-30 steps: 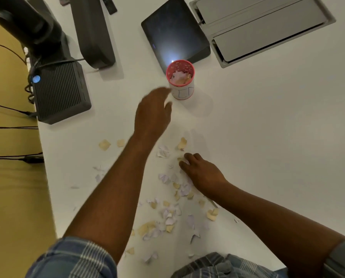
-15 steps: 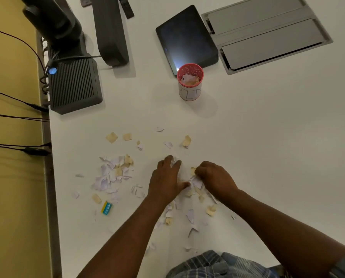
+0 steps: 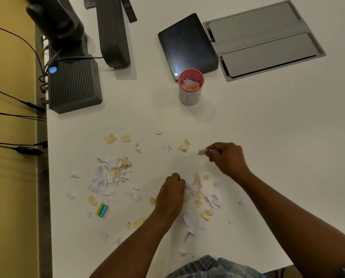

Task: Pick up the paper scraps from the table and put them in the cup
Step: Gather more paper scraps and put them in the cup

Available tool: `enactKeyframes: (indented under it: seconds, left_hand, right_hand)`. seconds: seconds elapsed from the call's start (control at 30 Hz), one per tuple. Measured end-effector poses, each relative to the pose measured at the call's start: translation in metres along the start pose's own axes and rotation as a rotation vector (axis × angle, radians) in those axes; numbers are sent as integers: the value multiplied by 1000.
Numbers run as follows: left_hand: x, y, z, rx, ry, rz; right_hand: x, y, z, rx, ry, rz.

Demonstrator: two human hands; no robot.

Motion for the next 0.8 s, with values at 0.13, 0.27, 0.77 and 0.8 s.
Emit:
enactKeyframes:
  seconds: [0.13, 0.27, 0.77, 0.8]
  left_hand:
    - [-7, 2, -4, 16, 12, 44]
    - [-11, 0, -6, -8, 7, 16]
    - [-20, 11, -3, -23, 21, -40]
    - [-19, 11, -4, -26, 16, -50]
  right_hand:
    - [-55, 33, -27, 116, 117, 4]
    - [-126, 63, -67, 277, 254, 64]
    - [-202, -4, -148, 163, 183, 975]
    - [-203, -6, -148, 147, 186, 1016]
Point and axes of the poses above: each hand's wrist, its own z-axis away from the middle knuckle, its own y-axis out of the back of the hand, x = y × z, the point moved 9 cm from there along -z, towards the middle knuckle, and after that the axes turned 15 degrees about -y, right-handed, at the moved point
